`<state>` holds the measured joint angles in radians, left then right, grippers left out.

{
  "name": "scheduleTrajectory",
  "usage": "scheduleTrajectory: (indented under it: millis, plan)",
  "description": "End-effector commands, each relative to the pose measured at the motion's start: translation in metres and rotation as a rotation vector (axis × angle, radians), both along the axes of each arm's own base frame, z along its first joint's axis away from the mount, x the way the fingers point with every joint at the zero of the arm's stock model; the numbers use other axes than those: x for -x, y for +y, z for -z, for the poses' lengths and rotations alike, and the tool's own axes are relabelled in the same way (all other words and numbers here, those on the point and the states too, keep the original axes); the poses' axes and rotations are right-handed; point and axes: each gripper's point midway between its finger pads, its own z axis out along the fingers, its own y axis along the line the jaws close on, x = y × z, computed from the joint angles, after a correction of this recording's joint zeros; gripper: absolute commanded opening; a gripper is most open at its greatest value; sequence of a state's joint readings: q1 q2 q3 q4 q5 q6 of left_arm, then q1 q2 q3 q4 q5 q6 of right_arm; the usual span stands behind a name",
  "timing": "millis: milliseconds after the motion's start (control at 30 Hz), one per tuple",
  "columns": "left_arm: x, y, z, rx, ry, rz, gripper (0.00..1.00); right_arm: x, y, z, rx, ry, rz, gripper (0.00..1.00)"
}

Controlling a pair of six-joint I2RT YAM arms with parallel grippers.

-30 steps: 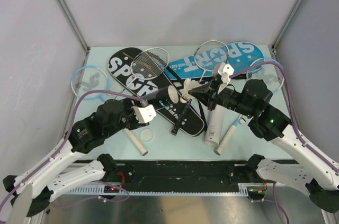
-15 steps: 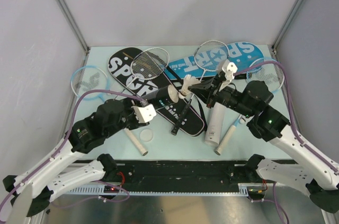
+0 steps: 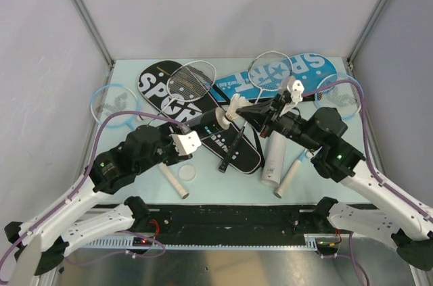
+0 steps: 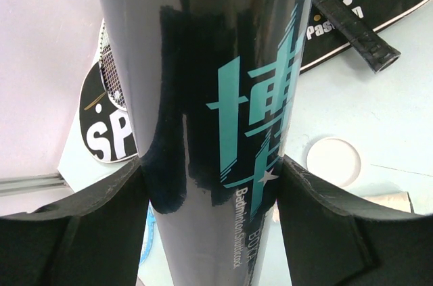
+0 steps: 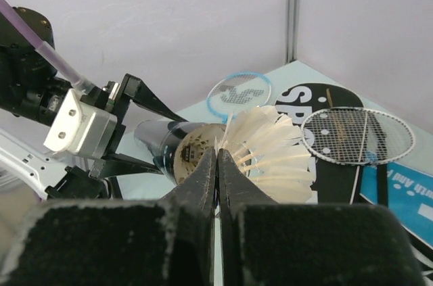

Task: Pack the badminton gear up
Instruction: Place the shuttlecock at the shuttle tube.

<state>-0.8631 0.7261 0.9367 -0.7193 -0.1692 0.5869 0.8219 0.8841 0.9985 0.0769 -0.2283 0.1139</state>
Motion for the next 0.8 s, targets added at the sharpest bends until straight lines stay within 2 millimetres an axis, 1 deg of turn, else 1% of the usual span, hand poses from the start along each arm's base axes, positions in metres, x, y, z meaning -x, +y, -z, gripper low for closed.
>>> scheduleTrajectory:
  millis: [0,133,333,500,633,767]
  plan:
    - [-0.004,-0.009,-0.042,0.123,-0.072,-0.005,0.24,-0.002,0.015,-0.006,-0.086,0.014,-0.034,0.0]
    - [-0.004,-0.008,-0.046,0.142,-0.072,-0.014,0.24,0.006,0.029,0.002,-0.102,0.05,-0.084,0.0]
    - [-0.003,-0.011,-0.05,0.148,-0.077,0.003,0.22,0.018,0.044,0.022,-0.1,0.15,-0.151,0.0]
    - [-0.001,-0.009,-0.046,0.112,-0.126,0.051,0.21,0.033,0.049,0.031,-0.073,0.19,-0.238,0.0]
    - [0.002,-0.011,-0.051,0.116,-0.146,0.082,0.21,0.036,0.052,0.04,-0.046,0.218,-0.281,0.0]
    - [0.003,-0.016,-0.053,0.119,-0.141,0.104,0.21,0.041,0.06,0.045,-0.029,0.228,-0.352,0.0]
